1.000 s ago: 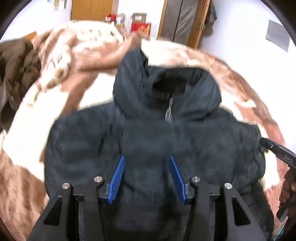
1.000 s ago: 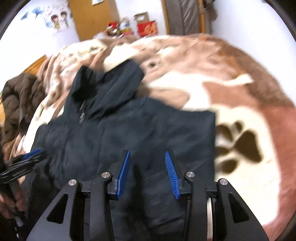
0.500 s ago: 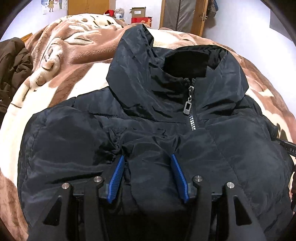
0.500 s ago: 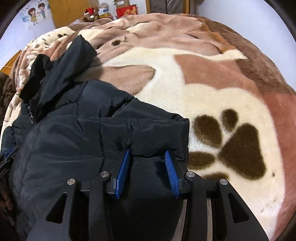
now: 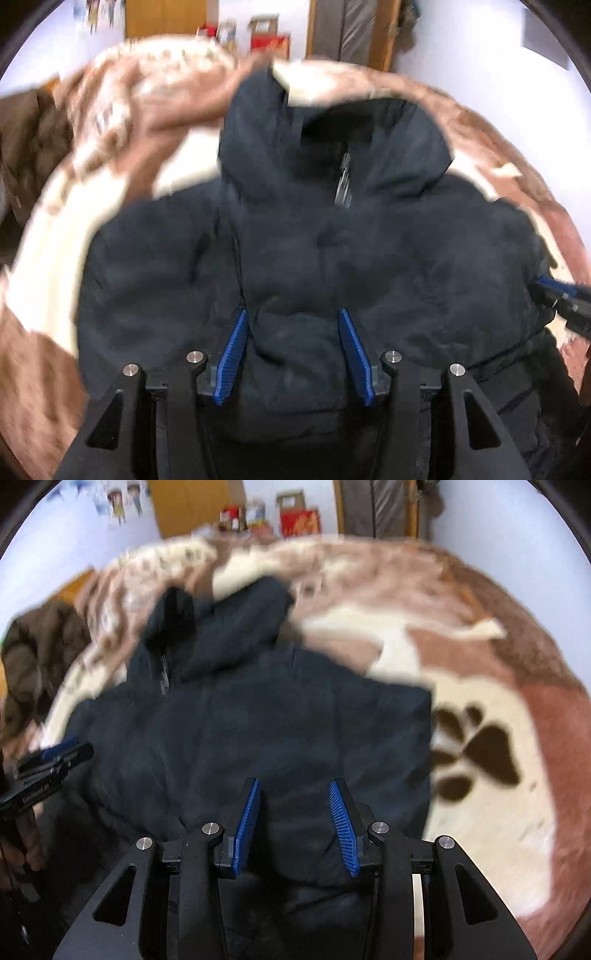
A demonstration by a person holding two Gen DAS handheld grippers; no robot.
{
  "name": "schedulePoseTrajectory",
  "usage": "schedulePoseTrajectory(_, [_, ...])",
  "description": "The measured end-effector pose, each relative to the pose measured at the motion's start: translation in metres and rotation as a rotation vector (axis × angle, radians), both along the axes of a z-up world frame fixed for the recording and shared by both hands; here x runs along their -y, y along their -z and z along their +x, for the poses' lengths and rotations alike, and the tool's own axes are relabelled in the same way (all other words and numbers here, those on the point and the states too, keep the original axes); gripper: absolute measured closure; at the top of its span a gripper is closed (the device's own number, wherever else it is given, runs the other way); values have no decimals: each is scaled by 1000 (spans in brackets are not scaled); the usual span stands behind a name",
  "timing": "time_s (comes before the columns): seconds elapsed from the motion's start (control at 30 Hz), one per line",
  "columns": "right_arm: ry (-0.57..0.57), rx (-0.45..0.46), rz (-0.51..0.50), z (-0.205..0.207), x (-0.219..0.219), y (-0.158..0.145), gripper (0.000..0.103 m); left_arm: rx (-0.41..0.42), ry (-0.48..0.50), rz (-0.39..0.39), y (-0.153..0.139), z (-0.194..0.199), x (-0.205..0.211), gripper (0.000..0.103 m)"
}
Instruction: Fold large clothes
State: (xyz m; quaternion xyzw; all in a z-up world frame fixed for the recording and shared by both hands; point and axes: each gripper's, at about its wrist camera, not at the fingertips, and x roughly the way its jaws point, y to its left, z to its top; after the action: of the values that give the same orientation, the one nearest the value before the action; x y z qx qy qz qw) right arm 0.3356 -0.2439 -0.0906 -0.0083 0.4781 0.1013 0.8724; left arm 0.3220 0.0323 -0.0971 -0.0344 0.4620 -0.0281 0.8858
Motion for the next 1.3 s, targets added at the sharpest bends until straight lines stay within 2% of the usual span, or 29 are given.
schedulePoseTrajectory(0.13, [-10,0,-45,6,-9,15,63,12,-6,2,8,-1,3,46])
schedulePoseTrajectory(0.33, [-3,-12,-50,13,-10,24,63,3,-3,30,12,-1,10,45])
schedulePoseTrajectory(0.47, [1,-26,-71,11,-14,20,63,-13,-4,35,11,1,8,45])
schedulePoseTrajectory(0.57, [24,-27,-78,-5,-14,-1,63,-37,-17,36,-3,-6,7,45])
schedulePoseTrajectory(0.73, [38,25,-24,-56,-11,-36,63,16,-13,23,-39,-55,9,46])
schedulePoseTrajectory(0.87, [58,58,37,-113,-7,-57,62,43,-18,1,-62,-106,11,46])
schedulePoseTrajectory(1.07, [53,68,84,-175,-6,-70,62,54,-14,-24,-78,-175,12,46])
schedulePoseTrajectory(1.3, [9,51,128,-217,-16,-77,59,73,-3,1,-91,-220,18,46])
